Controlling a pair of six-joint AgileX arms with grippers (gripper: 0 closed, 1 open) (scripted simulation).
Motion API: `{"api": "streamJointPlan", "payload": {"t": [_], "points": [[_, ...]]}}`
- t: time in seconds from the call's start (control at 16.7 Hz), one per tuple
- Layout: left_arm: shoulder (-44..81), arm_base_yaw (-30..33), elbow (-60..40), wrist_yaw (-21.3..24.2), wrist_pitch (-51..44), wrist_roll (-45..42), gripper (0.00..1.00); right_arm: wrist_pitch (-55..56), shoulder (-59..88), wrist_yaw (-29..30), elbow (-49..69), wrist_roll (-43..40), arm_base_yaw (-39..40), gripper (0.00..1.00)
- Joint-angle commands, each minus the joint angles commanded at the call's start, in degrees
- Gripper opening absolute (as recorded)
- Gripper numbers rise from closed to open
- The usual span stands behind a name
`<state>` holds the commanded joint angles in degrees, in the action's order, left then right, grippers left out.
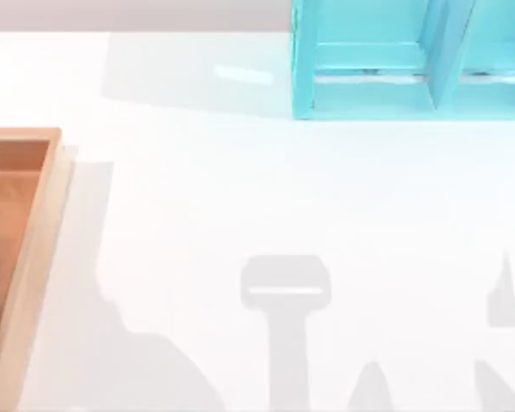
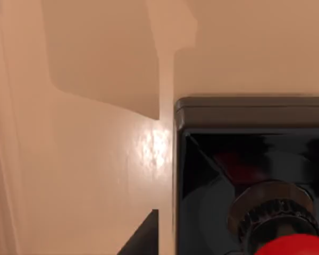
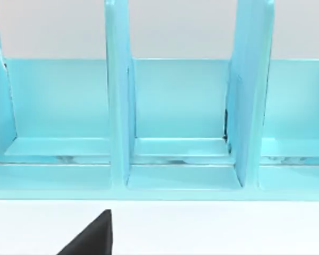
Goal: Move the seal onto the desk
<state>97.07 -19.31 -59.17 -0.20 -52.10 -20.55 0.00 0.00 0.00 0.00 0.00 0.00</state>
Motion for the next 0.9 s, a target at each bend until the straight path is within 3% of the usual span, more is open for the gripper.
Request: {"api": "streamJointPlan", "payload": {"t": [0.42, 0.9], "points": [[0.00, 0.00, 0.00, 0.00, 0.00, 0.00, 0.02, 0.00, 0.00, 0.00, 0.00, 0.00, 0.00, 1.00], [0.00, 0.00, 0.00, 0.00, 0.00, 0.00, 0.00, 0.00, 0.00, 0.00, 0.00, 0.00, 0.00, 1.00]]}}
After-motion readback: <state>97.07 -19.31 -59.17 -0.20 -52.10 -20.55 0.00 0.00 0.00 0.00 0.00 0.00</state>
